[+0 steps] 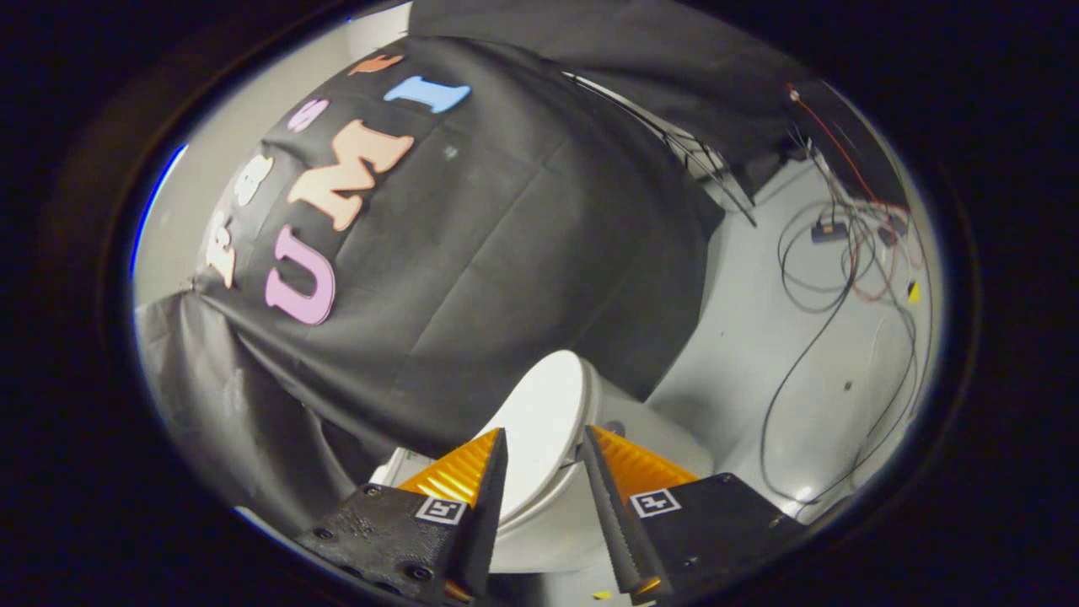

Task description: Open the toilet lid.

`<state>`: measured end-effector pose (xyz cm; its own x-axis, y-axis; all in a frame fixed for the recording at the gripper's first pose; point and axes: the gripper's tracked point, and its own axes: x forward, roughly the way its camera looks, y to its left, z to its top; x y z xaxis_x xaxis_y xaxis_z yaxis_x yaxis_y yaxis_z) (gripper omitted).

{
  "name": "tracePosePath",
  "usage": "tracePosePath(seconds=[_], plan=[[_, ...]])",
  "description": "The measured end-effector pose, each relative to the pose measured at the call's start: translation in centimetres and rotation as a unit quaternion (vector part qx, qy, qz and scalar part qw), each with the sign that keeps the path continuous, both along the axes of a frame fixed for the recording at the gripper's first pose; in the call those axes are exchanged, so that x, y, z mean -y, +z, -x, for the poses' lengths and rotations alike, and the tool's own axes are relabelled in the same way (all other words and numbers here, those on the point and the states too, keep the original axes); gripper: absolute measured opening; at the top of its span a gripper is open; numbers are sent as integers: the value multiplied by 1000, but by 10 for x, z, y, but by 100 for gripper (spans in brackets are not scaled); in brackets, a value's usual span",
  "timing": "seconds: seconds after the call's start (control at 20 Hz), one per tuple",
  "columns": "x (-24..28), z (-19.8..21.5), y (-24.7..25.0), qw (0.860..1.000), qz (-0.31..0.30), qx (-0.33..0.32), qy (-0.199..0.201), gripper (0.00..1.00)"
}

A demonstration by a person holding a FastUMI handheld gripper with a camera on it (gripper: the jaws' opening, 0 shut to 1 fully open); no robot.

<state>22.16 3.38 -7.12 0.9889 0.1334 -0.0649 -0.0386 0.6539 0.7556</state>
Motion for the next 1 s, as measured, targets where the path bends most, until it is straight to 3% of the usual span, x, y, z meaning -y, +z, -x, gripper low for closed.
tracePosePath(seconds=[0.2,0.5,0.75,0.9,1.0], plan=[[-23,-34,-22,999,-45,-18,-3,56],[-9,-61,-47,994,-87,-51,-51,56],[10,-75,-60,987,-140,-49,-60,56],[19,-84,-55,982,-177,-15,-61,56],[31,-91,-52,976,-204,2,-77,36]])
